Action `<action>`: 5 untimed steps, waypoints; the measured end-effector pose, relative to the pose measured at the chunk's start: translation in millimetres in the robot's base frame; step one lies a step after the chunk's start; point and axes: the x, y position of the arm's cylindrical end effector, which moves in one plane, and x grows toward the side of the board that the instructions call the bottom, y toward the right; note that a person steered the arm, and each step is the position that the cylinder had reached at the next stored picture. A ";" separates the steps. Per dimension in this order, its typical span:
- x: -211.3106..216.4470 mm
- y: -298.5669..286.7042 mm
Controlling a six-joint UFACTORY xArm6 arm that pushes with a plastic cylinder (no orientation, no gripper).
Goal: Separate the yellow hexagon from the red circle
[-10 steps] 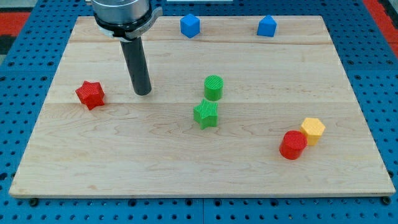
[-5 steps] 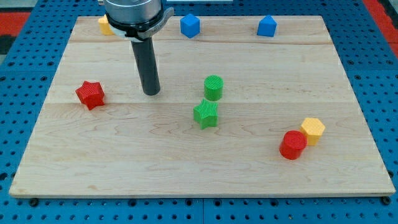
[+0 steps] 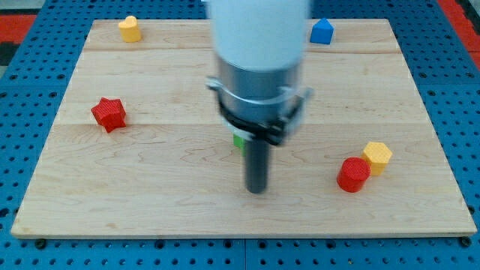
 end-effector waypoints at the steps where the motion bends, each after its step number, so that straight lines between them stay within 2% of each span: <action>1: 47.0 41.3; 2: 37.7 113.2; 3: -8.3 139.4; 5: -91.8 150.7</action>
